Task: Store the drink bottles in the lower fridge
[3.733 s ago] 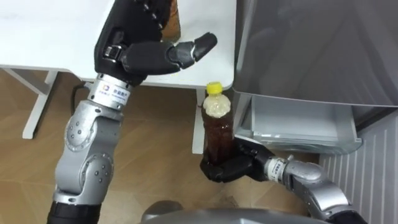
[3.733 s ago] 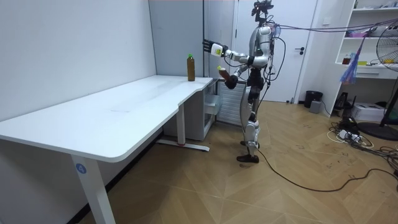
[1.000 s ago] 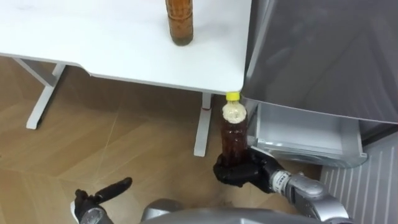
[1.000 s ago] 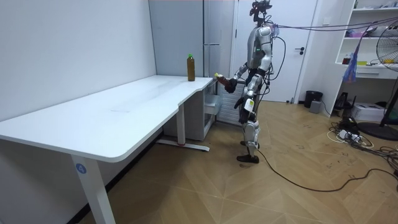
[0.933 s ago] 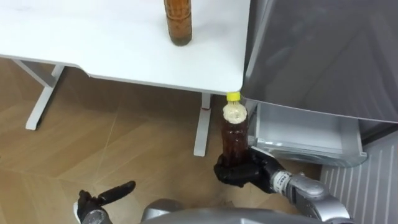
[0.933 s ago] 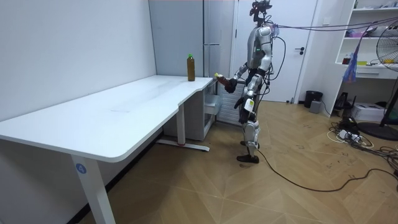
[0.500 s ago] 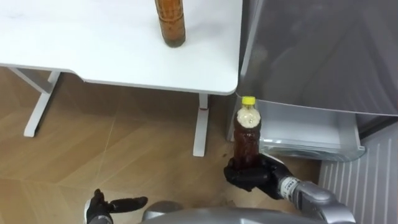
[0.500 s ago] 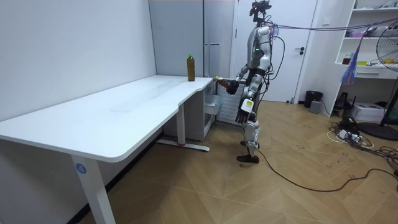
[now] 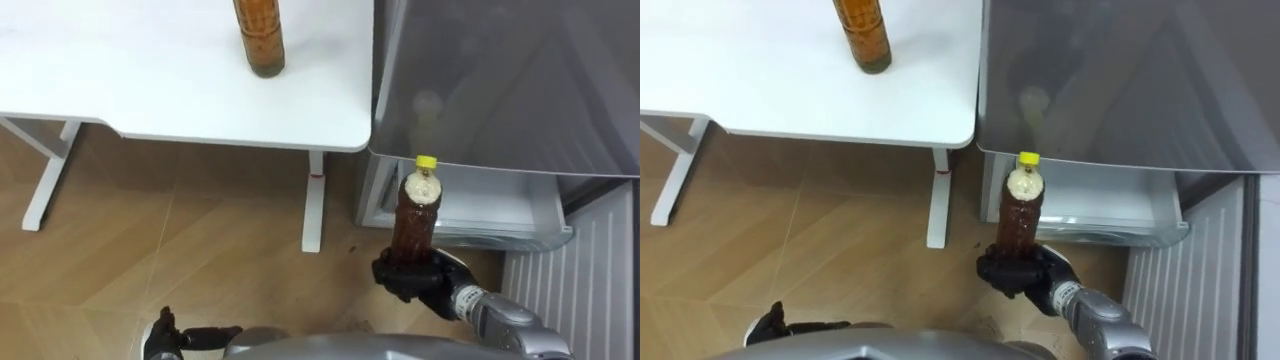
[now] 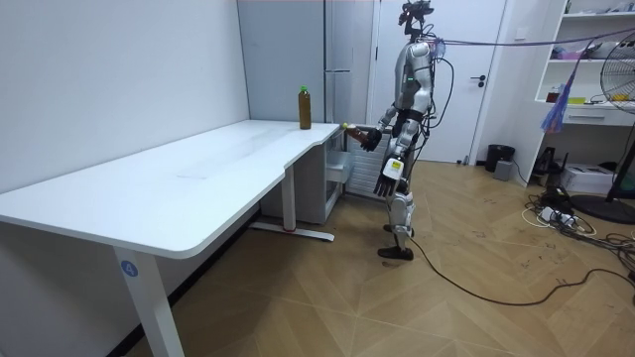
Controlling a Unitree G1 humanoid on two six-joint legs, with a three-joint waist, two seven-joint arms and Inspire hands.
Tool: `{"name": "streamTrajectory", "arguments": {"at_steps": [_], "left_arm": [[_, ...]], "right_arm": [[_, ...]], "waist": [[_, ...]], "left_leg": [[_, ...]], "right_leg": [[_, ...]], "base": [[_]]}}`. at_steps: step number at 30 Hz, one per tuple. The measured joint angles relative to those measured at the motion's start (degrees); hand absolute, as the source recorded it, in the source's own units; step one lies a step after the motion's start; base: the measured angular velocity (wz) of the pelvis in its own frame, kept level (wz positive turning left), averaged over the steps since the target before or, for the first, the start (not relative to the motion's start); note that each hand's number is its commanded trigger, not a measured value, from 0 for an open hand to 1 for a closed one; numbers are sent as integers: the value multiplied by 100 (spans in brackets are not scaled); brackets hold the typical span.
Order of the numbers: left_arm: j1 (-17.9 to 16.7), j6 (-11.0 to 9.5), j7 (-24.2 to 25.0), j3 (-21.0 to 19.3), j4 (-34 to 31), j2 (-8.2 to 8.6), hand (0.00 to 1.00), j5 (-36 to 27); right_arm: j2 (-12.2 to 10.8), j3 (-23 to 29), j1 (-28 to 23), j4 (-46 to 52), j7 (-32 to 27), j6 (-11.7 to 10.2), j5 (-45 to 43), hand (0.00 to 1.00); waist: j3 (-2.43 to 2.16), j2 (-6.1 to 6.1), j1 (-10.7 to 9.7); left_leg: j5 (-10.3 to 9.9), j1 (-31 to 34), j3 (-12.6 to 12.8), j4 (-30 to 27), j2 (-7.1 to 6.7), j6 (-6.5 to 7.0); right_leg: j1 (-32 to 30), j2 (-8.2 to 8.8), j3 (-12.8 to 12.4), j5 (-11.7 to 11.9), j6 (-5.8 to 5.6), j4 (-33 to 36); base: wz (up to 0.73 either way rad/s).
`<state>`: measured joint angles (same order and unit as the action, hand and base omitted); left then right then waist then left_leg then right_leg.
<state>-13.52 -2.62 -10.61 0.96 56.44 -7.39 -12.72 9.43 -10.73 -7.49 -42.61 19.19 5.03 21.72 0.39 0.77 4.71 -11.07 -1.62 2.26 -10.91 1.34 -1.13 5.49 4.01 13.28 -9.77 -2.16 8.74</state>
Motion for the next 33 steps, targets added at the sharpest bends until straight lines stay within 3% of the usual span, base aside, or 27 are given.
{"name": "streamTrajectory", "arguments": {"at_steps": [10, 17, 27, 33], "left_arm": [[27, -28, 12, -20, 98, 19, 0, 242], [55, -28, 17, -73, 224, 23, 0, 400], [-33, -23, -51, -74, 218, 26, 0, 437], [-66, -22, -58, -79, 219, 27, 0, 439]], "right_arm": [[-42, 133, 68, -382, -320, -51, 628, 100], [-69, 336, 87, -382, -687, -146, 1740, 100], [-107, 535, 194, -584, -998, -251, 3388, 100], [-119, 537, 192, -673, -1132, -256, 3948, 100]], "waist": [[19, -14, 5], [72, -119, 3], [52, -157, 11], [41, -173, 25]], "left_leg": [[0, -11, 1, 10, 0, 0], [0, 3, 7, 17, 0, 0], [2, -25, 9, 41, 0, 1], [2, -68, 13, 36, 0, 1]], "right_leg": [[3, -7, -47, 0, 0, -8], [-20, -7, -51, 0, 0, -9], [-41, -8, -53, -1, -1, -13], [-6, -8, -62, -1, -1, -12]], "base": [[0], [0], [0], [-1]]}}
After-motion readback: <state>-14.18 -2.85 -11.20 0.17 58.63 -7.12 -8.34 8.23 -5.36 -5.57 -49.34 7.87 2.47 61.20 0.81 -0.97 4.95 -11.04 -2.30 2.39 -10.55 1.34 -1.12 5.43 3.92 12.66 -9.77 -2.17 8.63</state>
